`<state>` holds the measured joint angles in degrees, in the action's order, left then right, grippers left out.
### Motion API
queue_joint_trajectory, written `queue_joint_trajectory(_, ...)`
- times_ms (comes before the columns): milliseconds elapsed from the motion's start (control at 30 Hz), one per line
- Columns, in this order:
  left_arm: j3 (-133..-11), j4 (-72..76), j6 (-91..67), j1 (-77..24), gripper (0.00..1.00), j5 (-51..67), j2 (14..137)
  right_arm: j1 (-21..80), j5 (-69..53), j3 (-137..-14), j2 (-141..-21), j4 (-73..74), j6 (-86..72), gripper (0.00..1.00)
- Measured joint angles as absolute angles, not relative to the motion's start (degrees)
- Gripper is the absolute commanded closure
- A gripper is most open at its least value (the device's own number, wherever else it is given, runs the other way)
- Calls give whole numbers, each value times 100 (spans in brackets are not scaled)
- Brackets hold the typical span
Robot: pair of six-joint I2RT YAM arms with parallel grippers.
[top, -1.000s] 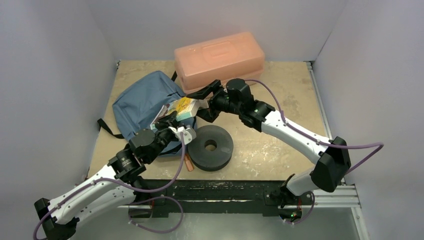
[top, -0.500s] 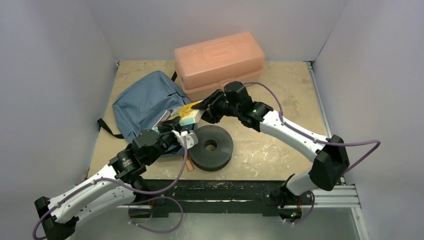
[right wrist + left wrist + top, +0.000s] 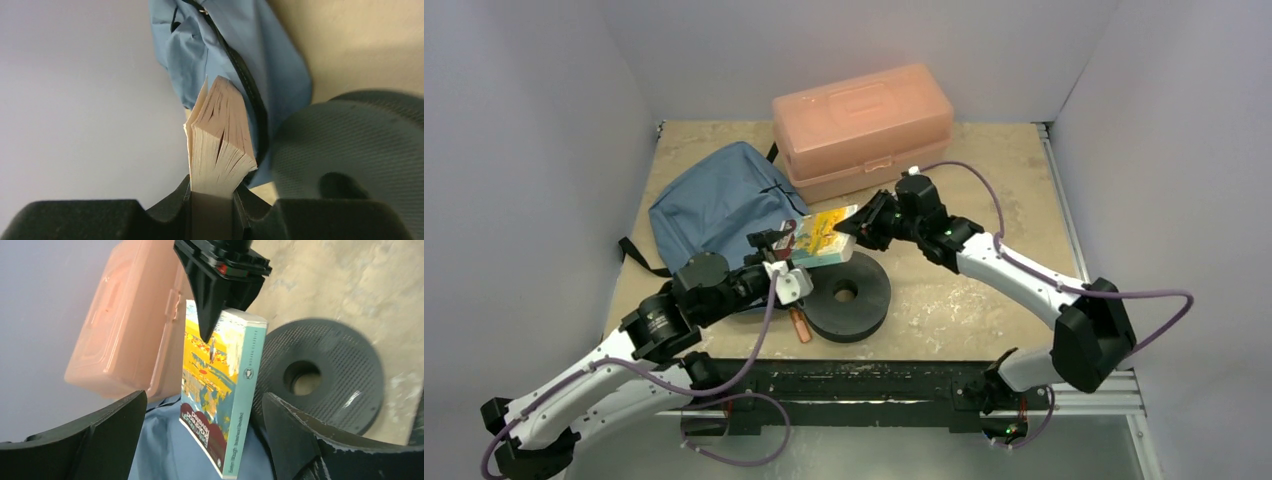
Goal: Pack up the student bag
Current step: Place the book in the student bag.
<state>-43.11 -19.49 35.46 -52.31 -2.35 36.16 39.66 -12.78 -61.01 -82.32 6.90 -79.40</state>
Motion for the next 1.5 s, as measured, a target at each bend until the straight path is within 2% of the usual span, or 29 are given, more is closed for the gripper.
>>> queue_joint_trajectory(133, -4943, -2307, 2700, -5212, 15, -49, 3721, 3730, -1295, -5647, -7572, 611, -6455, 100)
queue_joint_trajectory(300, -5640, -2836, 1326, -5061, 15, -703, 4180, 3695, -1205, -5094, -6261, 545, -4825, 100)
queue_joint_trajectory(400, -5789, -3166, 320, -4987, 18, -1203, 4731, 3708, -692, -4895, -5452, 801, -4270, 100)
queue_joint_trajectory(567, -5916, -3684, -1015, -4984, 23, -1872, 6077, 3704, 508, -4921, -5085, 1409, -3712, 100)
queue_joint_trajectory(733, -6320, -3911, -1651, -4982, 32, -2252, 7446, 3677, 1428, -4950, -5087, 2237, -3474, 100)
queue_joint_trajectory(967, -6696, -3898, -1905, -4982, 48, -3155, 8683, 3673, 1767, -4947, -4427, 2639, -3426, 100)
queue_joint_trajectory(1067, -6709, -3896, -1894, -4982, 53, -3404, 8969, 3673, 1835, -4945, -4202, 2663, -3430, 100)
queue_joint_trajectory(1167, -6742, -3889, -1890, -4982, 65, -3594, 9214, 3673, 1848, -4945, -4123, 2665, -3428, 100)
queue_joint_trajectory(1367, -6766, -4077, -1752, -4982, 83, -3861, 9297, 3673, 1675, -4947, -4235, 2781, -3422, 100)
queue_joint_trajectory(1500, -6772, -4329, -1345, -4912, 86, -3924, 8967, 3671, 1225, -4950, -4464, 2829, -3428, 100)
